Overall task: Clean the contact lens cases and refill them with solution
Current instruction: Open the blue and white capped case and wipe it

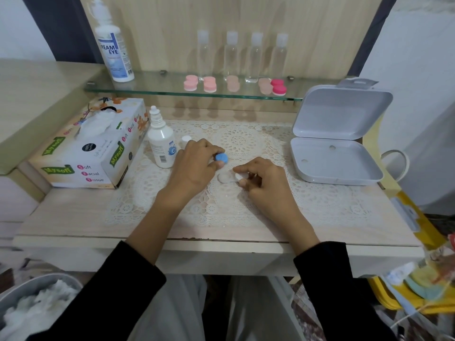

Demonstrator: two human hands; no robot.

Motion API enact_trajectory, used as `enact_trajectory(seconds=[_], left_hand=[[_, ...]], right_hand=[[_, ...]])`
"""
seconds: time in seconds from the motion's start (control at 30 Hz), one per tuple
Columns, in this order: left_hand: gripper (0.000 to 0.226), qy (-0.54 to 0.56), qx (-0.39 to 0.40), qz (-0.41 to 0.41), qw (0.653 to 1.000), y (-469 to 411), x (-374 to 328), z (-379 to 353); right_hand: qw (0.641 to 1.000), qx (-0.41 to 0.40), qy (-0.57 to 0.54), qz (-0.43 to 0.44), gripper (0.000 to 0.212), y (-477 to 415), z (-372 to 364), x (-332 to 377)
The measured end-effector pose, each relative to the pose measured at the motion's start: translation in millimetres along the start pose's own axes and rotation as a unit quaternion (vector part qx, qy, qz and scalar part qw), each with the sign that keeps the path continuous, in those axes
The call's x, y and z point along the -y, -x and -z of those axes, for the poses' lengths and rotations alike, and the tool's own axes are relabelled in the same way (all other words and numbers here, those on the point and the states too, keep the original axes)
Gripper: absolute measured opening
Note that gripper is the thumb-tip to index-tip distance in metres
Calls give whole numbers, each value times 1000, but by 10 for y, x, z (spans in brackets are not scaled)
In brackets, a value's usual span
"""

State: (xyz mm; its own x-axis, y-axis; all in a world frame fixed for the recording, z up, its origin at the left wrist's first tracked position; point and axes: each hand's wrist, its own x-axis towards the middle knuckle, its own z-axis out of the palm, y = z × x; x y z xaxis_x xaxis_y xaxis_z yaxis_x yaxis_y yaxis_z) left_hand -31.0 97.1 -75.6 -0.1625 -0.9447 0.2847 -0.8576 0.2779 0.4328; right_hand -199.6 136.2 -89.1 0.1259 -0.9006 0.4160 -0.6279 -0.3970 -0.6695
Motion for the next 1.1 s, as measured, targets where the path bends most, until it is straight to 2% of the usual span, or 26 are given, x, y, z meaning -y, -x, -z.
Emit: enact_trajectory(seconds=[0.13, 0.27, 0.33, 0.47, 0.7, 0.8, 1.1], left_hand=[[41, 28, 4, -7, 1000, 46, 35, 21], [34, 101, -55, -17, 993, 218, -13, 70], [35, 112, -51, -24, 992, 303, -44, 79], [43, 82, -21, -37, 996, 367, -46, 77], [45, 103, -44, -48, 993, 379, -21, 38], [37, 96, -51, -47, 993, 378, -19, 28], [30, 62, -66, -45, 995, 389, -35, 6]], right_hand=[[1000, -2, 3, 7, 30, -5, 1, -9], [1000, -1, 0, 10, 29, 1, 3, -9], [1000, -1, 1, 11, 28, 1, 4, -9], [1000, 1, 11, 10, 27, 5, 6, 0], [999, -12, -2, -32, 32, 22, 12, 23], [998, -16, 8, -57, 36, 6, 7, 4], [999, 14, 38, 13, 19, -32, -26, -9]])
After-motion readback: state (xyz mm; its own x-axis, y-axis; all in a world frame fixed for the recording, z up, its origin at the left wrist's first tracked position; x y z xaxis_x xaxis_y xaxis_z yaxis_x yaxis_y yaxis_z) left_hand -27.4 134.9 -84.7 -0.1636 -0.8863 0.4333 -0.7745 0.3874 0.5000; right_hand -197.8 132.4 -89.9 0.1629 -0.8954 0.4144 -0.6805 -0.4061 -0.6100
